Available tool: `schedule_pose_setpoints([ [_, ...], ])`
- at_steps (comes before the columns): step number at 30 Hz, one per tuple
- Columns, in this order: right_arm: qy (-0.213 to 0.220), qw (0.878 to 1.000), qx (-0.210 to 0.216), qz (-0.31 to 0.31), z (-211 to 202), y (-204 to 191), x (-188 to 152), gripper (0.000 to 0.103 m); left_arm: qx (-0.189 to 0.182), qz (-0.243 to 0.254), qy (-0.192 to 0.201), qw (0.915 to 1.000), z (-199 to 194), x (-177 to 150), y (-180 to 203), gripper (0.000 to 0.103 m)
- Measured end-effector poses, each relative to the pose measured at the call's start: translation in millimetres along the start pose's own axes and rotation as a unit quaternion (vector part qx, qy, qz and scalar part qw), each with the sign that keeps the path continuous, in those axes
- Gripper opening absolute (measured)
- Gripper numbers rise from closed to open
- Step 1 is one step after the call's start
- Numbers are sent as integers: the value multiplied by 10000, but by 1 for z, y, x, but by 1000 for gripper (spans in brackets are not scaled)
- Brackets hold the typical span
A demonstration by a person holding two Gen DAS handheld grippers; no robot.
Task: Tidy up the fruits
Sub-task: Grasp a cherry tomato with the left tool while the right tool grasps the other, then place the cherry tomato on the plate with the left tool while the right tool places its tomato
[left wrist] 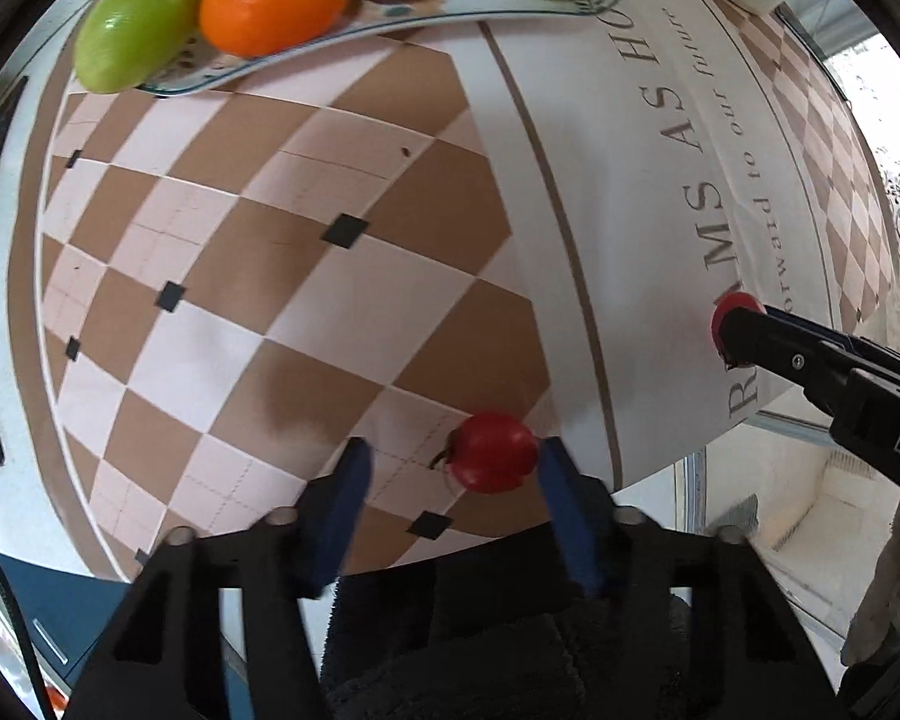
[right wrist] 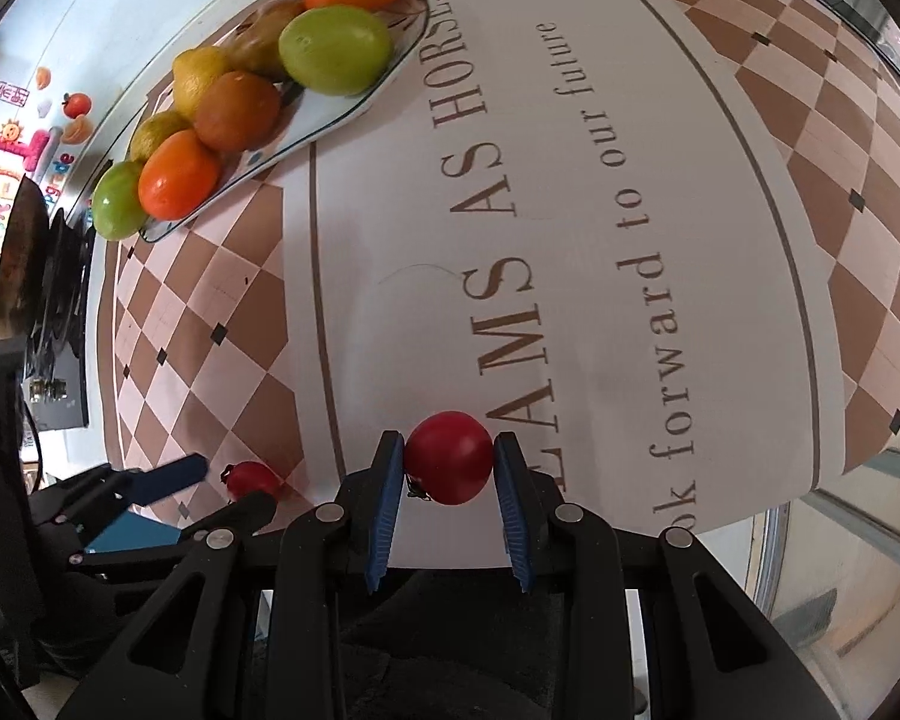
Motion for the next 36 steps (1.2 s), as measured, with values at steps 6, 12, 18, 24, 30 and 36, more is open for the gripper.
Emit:
schedule_pose_setpoints([
  [6,-21,10000,29,15,-2,4,-4,33,9,195,74,9998,-1,-1,20,29],
  [12,-49,9999,141,79,-2,1,-3,33,-42,52,186,9998,-12,17,2,29],
  [18,-23,9976,613,319,-14,-1,7,33,-508,-289,317,9978,-34,31,-9,29],
  [24,180,9922,1175,385,-31,-13,38,33,-1426,-1032,547,9829,-67,73,-36,29],
  [30,284,9825,1763,525,-40,-28,81,33,-2282,-1899,477,9537,-76,116,-64,29],
  [36,254,9779,1998,566,-34,-38,117,33,-2528,-2385,429,9367,-74,153,-72,29],
])
Point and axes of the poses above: each gripper's, at about its wrist camera, not at the fingertips, and z roughly the way its jaws point, y to its right, x to its top, the point moved 6 cm from there along z, roughly the way its jaws point, and after that the axes turned 3 degrees about -y, right-handed, at the moved point
